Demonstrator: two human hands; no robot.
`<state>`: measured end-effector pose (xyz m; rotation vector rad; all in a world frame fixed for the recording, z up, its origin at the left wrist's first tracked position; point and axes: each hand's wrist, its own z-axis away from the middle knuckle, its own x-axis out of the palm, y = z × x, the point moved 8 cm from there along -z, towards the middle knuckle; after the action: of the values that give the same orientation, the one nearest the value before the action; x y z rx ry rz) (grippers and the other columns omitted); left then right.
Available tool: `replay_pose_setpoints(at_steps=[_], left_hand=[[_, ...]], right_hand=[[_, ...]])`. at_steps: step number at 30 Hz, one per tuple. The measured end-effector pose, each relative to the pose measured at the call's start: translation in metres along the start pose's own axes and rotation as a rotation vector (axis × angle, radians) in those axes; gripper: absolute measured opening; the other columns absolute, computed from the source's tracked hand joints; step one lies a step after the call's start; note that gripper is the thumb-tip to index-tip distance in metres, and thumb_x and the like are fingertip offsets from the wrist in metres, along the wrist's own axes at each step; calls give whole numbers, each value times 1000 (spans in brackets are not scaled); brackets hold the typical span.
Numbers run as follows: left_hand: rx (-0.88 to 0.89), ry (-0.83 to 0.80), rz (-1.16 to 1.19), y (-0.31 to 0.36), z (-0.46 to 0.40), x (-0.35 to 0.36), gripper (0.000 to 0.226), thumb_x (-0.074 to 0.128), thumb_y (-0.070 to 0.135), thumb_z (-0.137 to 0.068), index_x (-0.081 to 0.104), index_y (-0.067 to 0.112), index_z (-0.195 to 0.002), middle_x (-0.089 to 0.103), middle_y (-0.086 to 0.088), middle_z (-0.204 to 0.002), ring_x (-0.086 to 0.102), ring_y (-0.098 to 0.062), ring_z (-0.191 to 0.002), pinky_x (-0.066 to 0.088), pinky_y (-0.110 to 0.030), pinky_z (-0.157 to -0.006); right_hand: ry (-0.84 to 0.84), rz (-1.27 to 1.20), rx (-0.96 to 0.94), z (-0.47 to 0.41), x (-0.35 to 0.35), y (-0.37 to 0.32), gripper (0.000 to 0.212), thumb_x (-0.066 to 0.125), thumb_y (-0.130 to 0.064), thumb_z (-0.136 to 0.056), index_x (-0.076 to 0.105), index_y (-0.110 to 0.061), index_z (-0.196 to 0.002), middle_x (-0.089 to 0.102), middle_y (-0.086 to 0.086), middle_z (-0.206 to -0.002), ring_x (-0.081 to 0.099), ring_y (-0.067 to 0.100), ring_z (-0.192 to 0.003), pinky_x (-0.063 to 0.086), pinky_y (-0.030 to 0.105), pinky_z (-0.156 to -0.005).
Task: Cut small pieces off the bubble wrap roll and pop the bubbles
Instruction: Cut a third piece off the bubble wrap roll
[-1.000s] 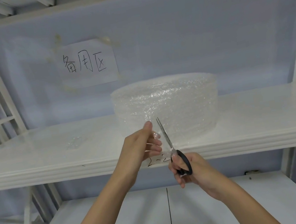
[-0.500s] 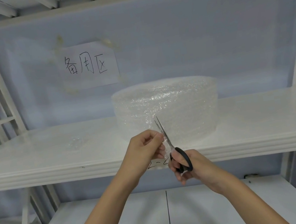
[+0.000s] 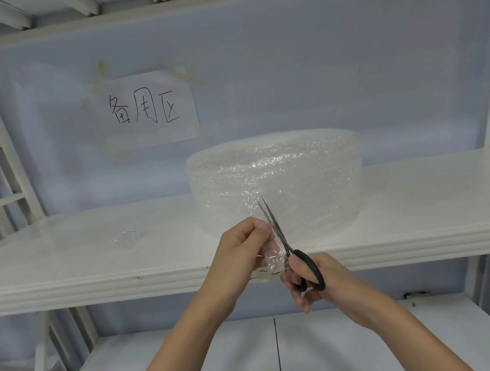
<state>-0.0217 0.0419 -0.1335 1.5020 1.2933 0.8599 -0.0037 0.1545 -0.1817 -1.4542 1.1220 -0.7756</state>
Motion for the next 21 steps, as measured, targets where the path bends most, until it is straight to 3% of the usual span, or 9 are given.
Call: replay_pose_setpoints(at_steps=[5,12,17,21], left_hand=[[39,22,0,6,1,-2,25,52,10,-96,56,12,-71,54,-1,-68,50,-14,-61,43,-17,-53],[62,22,-26,3,2,0,22,53,11,-96,56,11,-74,57,8,-62,52,-11,-61,44,-18,-56],[71,-57,-34,0,3,5,21,52,11,-98,57,4,-78,61,-11,-68,60,-25,-62,52,-36,-67],[79,-60,-53,-2,3,3,21,53,10,-97,59,4,-78,60,-15,-73,58,-24,-66,51,-29,-65]], right_hand=[[-12,30,-4,-8,1,-6,40,57,-55,-81,62,-26,-53,55,-1,-70,53,16,-54,47,28,-52],[39,35,-1,-11,-1,0,47,62,-59,-73,59,-12,-67,55,-4,-63,53,15,-50,47,27,-50],[32,35,-13,-12,1,-7,38,57,-57,-79,66,-28,-54,55,-8,-61,52,15,-52,47,28,-51],[48,78,-12,-17,-2,-10,40,55,-56,-80,68,-28,-54,55,-11,-56,52,15,-51,47,28,-52]])
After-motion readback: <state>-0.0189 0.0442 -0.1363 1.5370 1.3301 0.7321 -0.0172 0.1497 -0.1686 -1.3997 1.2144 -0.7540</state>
